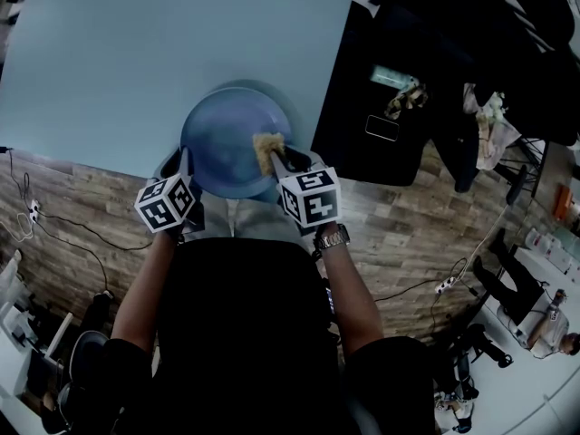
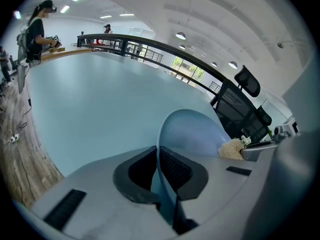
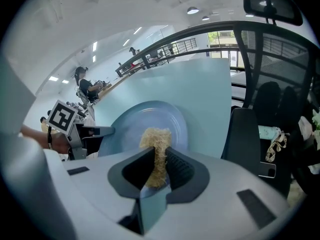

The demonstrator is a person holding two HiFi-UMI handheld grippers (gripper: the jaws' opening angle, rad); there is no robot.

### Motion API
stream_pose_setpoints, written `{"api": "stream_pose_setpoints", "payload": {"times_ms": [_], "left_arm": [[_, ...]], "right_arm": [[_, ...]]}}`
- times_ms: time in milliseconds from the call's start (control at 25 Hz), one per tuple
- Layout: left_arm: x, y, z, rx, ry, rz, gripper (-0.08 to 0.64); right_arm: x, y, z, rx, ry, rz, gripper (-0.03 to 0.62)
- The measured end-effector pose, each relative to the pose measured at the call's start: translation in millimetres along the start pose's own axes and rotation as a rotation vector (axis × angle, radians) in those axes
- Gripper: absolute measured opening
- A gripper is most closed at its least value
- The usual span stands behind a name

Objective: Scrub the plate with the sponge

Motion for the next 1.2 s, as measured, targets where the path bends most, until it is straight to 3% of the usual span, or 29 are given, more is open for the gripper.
{"api": "stream_pose_setpoints", "payload": {"times_ms": [440,1200], "left_arm": [[-3,1,2,-0.003,0.002,-0.007,0.006],[-2,-1,-2,-0.022,0.025,-0.033,0.006]], "right_arm": [[0,-12,18,-0.007,0.09,0.023,0.066],[20,-38,14,-0.005,0.164,0.137,0.066]]}}
Point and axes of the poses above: the fingertips, and each gripper's own axes: x backward along the fingers, z to its right, y out of its underside, the point moved 6 cm from there along x, backward along the fingers, and after that the axes turned 6 degrees about z, right-handed, at the moved point
